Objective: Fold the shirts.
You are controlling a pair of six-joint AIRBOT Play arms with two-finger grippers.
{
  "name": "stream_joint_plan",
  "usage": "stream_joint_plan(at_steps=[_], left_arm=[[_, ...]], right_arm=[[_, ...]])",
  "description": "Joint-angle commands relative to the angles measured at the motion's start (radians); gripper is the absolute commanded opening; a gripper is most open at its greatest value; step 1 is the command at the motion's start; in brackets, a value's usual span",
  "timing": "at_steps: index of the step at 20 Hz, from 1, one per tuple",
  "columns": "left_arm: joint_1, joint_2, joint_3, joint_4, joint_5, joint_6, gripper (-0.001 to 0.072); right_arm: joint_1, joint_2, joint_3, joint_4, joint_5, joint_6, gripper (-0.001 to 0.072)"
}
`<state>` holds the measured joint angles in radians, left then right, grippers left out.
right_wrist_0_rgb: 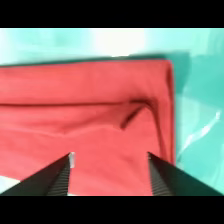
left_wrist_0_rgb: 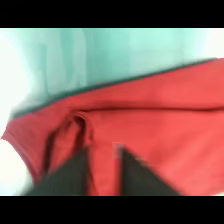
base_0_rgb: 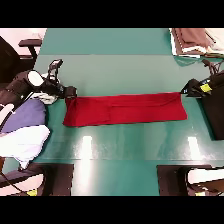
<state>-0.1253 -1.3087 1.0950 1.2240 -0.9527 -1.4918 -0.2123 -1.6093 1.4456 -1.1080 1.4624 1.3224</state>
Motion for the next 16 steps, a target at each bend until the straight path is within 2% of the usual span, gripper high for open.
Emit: stream_joint_plan(at_steps=[1, 4, 8, 10, 12, 13, 16], left_arm=[[0.0, -0.005, 0.03, -0.091, -0.047, 0.011, 0.0021], [-0.01, -0.007, 0.03, -0.209, -0.015, 0.011, 0.0022], [-0.127, -0.017, 0.027, -0.218, 0.103, -0.005, 0.0022], [-0.201, -0.043, 0.027, -0.223, 0.163, -0.032, 0.0021], [-0.257, -0.096, 0.052, -0.242, 0.175, -0.039, 0.0022], [-0.28, -0.136, 0.088, -0.247, 0.168, -0.039, 0.0021], [-0.344, -0.259, 0.219, -0.264, 0.153, -0.038, 0.0021]], right_arm=[[-0.109, 0.005, -0.08, 0.019, 0.016, -0.023, 0.0564], [-0.189, -0.038, -0.177, 0.117, 0.003, -0.078, 0.0562], [-0.159, -0.116, -0.232, 0.201, -0.042, -0.102, 0.0546], [-0.102, -0.137, -0.231, 0.2, -0.077, -0.103, 0.0402], [-0.061, -0.134, -0.218, 0.199, -0.1, -0.124, 0.0112], [-0.052, -0.127, -0.19, 0.2, -0.086, -0.124, 0.0021], [-0.036, -0.057, -0.076, 0.215, -0.002, -0.123, 0.0015]])
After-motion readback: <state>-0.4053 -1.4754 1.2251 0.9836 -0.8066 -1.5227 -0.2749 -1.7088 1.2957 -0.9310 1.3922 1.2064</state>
